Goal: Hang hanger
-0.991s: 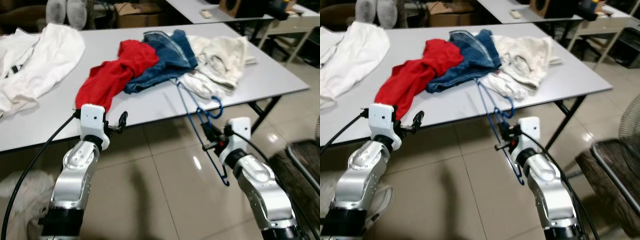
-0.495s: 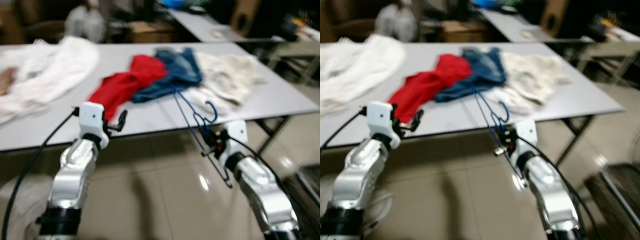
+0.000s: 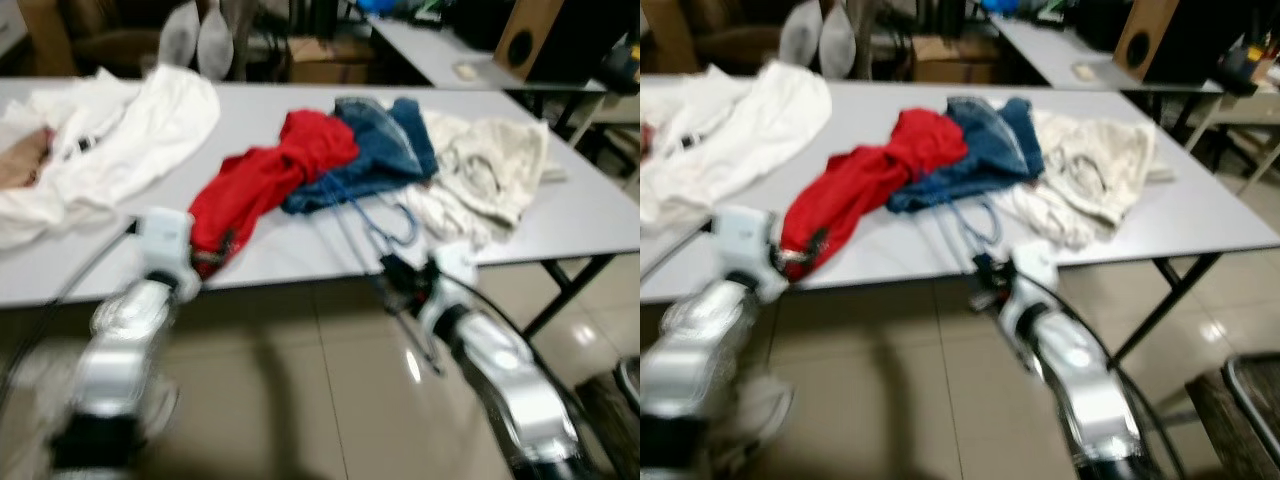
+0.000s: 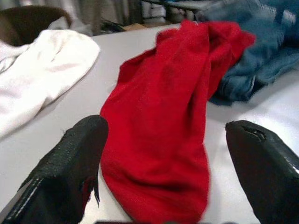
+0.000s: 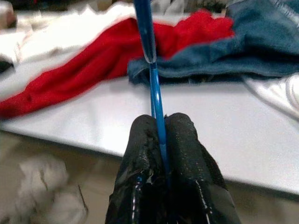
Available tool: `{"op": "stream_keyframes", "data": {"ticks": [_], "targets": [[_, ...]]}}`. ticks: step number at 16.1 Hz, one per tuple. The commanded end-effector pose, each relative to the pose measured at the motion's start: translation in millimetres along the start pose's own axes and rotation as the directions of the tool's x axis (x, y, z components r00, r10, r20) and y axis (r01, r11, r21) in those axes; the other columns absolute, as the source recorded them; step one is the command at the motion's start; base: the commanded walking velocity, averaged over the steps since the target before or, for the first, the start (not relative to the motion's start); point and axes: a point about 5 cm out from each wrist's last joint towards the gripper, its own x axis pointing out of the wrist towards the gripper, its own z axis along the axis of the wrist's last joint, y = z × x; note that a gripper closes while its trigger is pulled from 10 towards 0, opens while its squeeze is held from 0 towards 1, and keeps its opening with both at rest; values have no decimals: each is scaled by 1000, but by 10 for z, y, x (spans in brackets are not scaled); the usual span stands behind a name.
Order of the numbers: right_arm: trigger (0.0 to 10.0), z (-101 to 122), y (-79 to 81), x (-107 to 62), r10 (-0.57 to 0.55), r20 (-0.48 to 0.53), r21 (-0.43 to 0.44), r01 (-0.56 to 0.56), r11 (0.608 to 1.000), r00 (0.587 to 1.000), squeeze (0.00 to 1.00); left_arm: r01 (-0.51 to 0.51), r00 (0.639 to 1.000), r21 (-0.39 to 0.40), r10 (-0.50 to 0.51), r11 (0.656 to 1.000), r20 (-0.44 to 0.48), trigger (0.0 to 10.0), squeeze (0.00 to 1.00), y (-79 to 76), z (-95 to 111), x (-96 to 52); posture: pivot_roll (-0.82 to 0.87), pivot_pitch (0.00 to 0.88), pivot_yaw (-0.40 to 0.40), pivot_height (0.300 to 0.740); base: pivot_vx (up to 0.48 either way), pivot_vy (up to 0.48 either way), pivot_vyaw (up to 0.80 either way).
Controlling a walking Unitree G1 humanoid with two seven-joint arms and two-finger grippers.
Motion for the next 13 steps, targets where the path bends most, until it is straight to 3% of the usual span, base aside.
{"op": "stream_keyframes", "data": {"ticks": [1, 3, 4, 5, 6, 8, 13], "targets": [[10000, -58, -114, -51, -45, -32, 6, 46, 999, 998, 0, 63, 998, 6, -63, 998, -2, 10000, 0, -101, -12, 19, -49, 0, -60, 740, 0, 0, 0], [10000, -47, -119, -44, -48, -23, 20, 49, 999, 999, 0, 226, 974, 91, -223, 970, -50, 10000, 0, -110, -72, -13, -48, 0, -52, 740, 0, 0, 0], [10000, -39, -133, -38, -53, -21, 32, 54, 998, 998, 0, 239, 970, 119, -232, 964, -66, 9569, 0, -92, -82, 25, -45, 0, -46, 740, 0, 0, 0], [10000, -44, -147, -35, -61, -25, 61, 63, 996, 998, 0, 235, 971, 133, -227, 963, -71, 3020, 0, -66, -72, 81, -43, 0, -43, 740, 0, 0, 0], [10000, -55, -153, -34, -67, -30, 95, 69, 993, 997, 0, 234, 971, 157, -221, 960, -95, 0, 0, -32, -88, 137, -43, 0, -39, 740, 0, 0, 0], [10000, -58, -139, -37, -68, -28, 95, 70, 993, 997, 0, 221, 971, 208, -195, 953, -137, 0, 0, 72, -121, 180, -48, 0, -27, 740, 0, 0, 0], [10000, -54, -104, -40, -63, -23, 98, 65, 993, 998, 0, 236, 960, 193, -197, 952, -201, 0, 0, 138, -245, 279, -52, 0, -17, 740, 0, 0, 0]]}}
